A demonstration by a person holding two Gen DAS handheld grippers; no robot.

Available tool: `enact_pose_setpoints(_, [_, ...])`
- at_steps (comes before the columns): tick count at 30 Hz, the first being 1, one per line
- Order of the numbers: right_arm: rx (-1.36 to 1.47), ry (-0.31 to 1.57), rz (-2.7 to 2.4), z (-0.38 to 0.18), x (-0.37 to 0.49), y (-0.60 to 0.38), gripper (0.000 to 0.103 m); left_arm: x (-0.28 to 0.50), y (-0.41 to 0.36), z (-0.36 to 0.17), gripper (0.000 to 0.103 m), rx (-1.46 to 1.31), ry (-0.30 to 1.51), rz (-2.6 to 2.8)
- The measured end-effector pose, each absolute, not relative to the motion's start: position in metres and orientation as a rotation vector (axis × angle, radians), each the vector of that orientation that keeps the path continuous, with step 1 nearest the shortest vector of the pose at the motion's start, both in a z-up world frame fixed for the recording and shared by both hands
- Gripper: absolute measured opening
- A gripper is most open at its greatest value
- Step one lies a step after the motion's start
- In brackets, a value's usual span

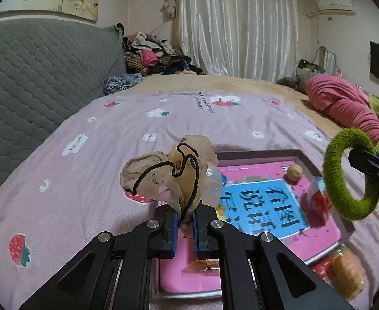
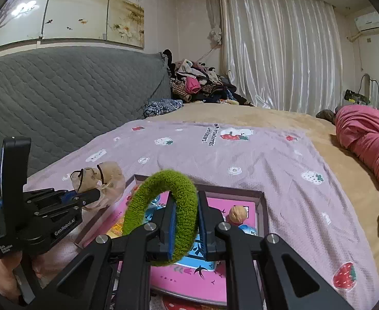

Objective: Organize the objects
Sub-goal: 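Lower the mesh bag onto the book while right tool lowers the green ring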

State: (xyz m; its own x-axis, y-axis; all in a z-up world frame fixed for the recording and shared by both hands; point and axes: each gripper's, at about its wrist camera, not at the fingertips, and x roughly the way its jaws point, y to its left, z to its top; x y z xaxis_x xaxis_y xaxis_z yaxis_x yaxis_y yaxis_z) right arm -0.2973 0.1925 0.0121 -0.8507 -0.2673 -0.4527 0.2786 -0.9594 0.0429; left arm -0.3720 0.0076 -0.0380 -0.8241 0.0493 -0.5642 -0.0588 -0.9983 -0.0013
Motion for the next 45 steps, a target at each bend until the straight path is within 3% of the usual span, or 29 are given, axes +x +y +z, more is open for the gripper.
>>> enact_pose_setpoints(8, [0.788,0.050,-2.745,-0.011,-0.311,0.195,0.015,-0.385,0.008,-0.062,0.009,-1.011,0.022,2.901])
enact_pose_setpoints(31, [1.196,0.370,-2.757,-0.078,-0.345,0.185,0.015,-0.400,0.011,-0.090,0.010,-1.145,0.020,2.820])
enact_pose_setpoints(36, [1.201,0.372,-2.760,-0.077,-0.345,0.187,0.017,-0.399,0.012,-0.088,0.022,-1.136,0.023,2.813])
enact_pose_setpoints(42, [1.201,0.359,-2.759,-0.075,-0.346,0.187,0.027,-0.398,0.011,-0.087,0.026,-1.136,0.022,2.814])
enact_pose_setpoints(45, [1.189,0.356,-2.763,-0.073,-0.346,0.188,0.034,-0.396,0.011,-0.084,0.036,-1.121,0.019,2.809])
